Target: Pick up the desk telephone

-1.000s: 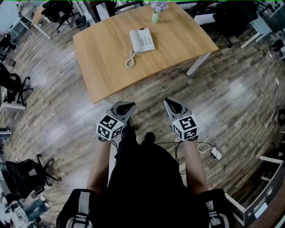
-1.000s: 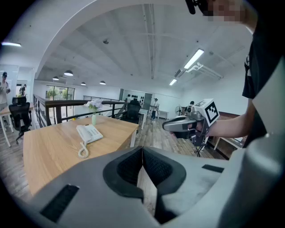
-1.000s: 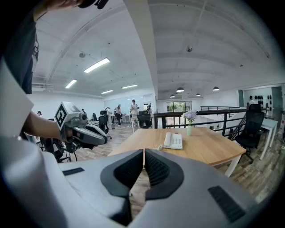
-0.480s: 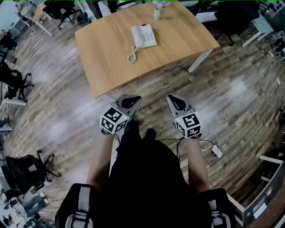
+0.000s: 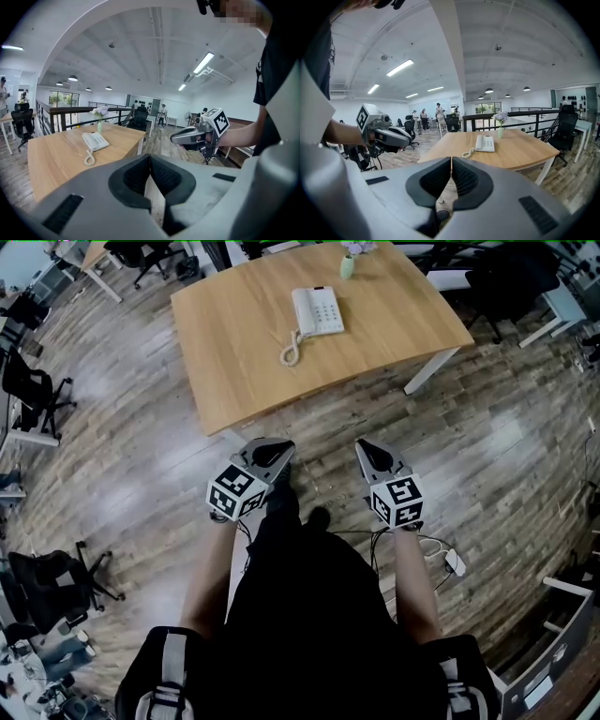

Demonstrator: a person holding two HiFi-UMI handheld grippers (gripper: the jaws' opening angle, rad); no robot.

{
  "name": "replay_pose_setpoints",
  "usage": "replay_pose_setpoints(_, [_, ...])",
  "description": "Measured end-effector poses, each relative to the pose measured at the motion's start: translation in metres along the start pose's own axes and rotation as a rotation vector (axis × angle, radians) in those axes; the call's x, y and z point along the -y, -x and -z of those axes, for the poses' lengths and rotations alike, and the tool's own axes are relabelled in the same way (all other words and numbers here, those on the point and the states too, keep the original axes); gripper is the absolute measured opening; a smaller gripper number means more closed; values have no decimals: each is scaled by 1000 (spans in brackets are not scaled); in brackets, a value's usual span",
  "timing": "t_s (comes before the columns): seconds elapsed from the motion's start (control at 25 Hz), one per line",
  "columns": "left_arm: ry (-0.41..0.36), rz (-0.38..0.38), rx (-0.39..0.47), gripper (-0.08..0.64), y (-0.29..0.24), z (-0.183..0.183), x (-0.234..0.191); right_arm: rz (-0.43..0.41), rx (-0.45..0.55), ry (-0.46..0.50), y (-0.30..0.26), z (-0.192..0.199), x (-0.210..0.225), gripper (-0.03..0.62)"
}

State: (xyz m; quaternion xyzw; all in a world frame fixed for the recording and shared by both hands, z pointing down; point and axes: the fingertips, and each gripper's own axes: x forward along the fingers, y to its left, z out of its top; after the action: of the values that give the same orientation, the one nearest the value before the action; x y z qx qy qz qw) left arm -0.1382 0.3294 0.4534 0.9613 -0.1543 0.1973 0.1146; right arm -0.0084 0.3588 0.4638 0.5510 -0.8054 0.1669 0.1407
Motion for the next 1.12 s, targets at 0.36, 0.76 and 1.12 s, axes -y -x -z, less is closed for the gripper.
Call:
replay_pose_setpoints(0.36, [16,21,5,21,-7,-1,-8,27,-31,-32,-6,12,5,25])
replay_pose_setpoints(0.76, [30,54,3,21,-24,-10,-49,96,-36,-90,-30,4,30,25])
replay_pose_setpoints(1.12, [24,102,-20,21,-49,-23,-97,141,-57,-106,-72,-14,54,26])
